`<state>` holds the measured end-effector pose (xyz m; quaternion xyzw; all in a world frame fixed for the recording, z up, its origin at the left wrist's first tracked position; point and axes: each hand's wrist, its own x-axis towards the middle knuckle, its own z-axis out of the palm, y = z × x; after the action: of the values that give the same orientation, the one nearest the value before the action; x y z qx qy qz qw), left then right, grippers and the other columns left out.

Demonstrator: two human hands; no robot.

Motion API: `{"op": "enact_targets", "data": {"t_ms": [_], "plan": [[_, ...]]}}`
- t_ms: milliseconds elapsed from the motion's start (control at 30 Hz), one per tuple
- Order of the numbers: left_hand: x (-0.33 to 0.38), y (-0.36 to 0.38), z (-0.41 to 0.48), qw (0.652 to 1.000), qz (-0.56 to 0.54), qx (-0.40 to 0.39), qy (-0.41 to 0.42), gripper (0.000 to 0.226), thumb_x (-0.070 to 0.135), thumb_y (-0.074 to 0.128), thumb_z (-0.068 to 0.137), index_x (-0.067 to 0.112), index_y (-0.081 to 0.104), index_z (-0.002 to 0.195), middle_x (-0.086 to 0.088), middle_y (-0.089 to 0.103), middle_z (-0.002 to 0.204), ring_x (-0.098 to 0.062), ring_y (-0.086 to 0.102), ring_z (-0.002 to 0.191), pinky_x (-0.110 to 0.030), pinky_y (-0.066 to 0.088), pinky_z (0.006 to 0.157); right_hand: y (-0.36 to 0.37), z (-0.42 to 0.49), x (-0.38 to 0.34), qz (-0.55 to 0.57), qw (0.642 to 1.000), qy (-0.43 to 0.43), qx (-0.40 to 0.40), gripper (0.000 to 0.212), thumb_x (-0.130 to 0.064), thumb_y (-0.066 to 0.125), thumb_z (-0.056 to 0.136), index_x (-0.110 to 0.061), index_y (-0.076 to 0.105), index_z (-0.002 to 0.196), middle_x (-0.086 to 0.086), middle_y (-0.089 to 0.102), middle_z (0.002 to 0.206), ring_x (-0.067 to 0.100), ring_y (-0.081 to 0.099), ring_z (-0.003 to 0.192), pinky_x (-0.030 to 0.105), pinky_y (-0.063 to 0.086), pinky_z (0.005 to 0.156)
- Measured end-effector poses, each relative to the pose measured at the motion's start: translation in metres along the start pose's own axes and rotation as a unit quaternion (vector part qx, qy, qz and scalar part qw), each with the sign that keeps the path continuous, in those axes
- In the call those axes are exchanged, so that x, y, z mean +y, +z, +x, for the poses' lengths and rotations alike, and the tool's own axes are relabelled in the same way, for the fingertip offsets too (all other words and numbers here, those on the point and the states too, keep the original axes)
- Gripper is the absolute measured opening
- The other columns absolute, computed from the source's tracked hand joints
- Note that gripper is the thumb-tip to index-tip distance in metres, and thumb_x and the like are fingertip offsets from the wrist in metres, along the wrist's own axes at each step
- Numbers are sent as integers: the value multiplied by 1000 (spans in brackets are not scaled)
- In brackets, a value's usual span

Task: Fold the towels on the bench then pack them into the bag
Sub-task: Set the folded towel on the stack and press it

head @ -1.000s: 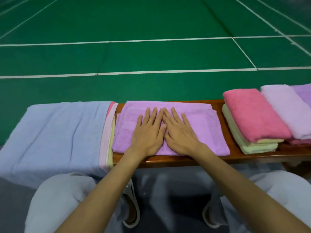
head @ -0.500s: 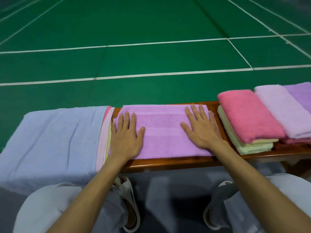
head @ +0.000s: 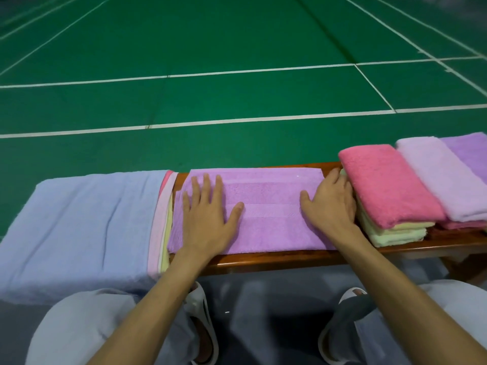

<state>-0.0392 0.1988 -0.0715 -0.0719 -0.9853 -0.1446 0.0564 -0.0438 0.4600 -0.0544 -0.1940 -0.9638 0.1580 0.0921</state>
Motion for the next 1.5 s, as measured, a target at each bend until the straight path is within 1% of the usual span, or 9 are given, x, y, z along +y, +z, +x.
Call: {"op": "enact_targets", "data": {"t_ms": [267,600,733,833,1000,1100,1267,1400,1500], "plan": [[44,28,-3,988,38,-89,120,81,76,7,95,35,-2,164,-2,-14,171,-26,-20,157,-56,-3,126,-17,11,-4,29,994,32,-102,31,-33,65,91,-5,62,103,20,69,108,36,60,87,34,41,70],[75,31,0,989,-12,-115,94,87,80,1,88,37,1,164,2,-15,171,-22,-22,156,-52,-13,125,-52,32,11,194,975,-24,-109,41,-10,66,90,-1,52,127,19,60,126,36,58,115,33,40,83],[95,18,0,960,-228,-160,35,81,77,10,91,39,13,163,14,2,171,-7,-10,157,-44,-8,127,-74,30,6,249,963,-53,-87,58,0,59,88,-9,45,144,14,57,136,31,56,122,29,41,94],[112,-2,2,834,-528,-150,-61,62,65,37,98,37,40,154,17,31,163,-4,23,152,-37,15,128,-83,31,-1,297,948,-53,-98,70,-6,58,82,-14,40,150,12,54,137,27,54,121,34,45,98],[109,-40,10,523,-801,-226,-185,72,70,57,86,26,59,142,-8,55,139,-31,55,119,-46,42,105,-77,8,-46,381,901,-88,-188,76,-1,63,84,-19,37,153,12,62,127,12,67,93,23,54,84],[85,-49,14,442,-857,-190,-183,64,59,58,95,15,60,141,-20,60,124,-34,58,112,-49,44,103,-57,-14,-80,477,817,-92,-312,83,3,63,93,-29,24,159,10,62,137,9,68,69,25,56,61],[58,-64,17,584,-755,-197,-225,16,-5,49,89,0,64,90,-16,66,80,-26,69,71,-36,51,76,-49,-12,-85,564,778,-51,-273,75,2,51,98,-30,23,159,8,51,151,27,70,53,30,57,48],[24,-56,22,596,-729,-213,-262,69,-12,61,45,12,65,109,-14,66,119,-36,63,115,-42,55,93,-41,-2,-66,580,787,-32,-206,67,-3,51,91,-22,34,153,10,62,139,27,68,48,23,49,43],[10,-53,23,611,-726,-201,-244,105,-22,44,50,27,59,142,-3,55,144,-39,57,124,-27,54,70,-27,-2,-55,531,827,-35,-182,71,-15,51,82,-22,36,150,6,63,137,32,69,51,25,49,44]]}}
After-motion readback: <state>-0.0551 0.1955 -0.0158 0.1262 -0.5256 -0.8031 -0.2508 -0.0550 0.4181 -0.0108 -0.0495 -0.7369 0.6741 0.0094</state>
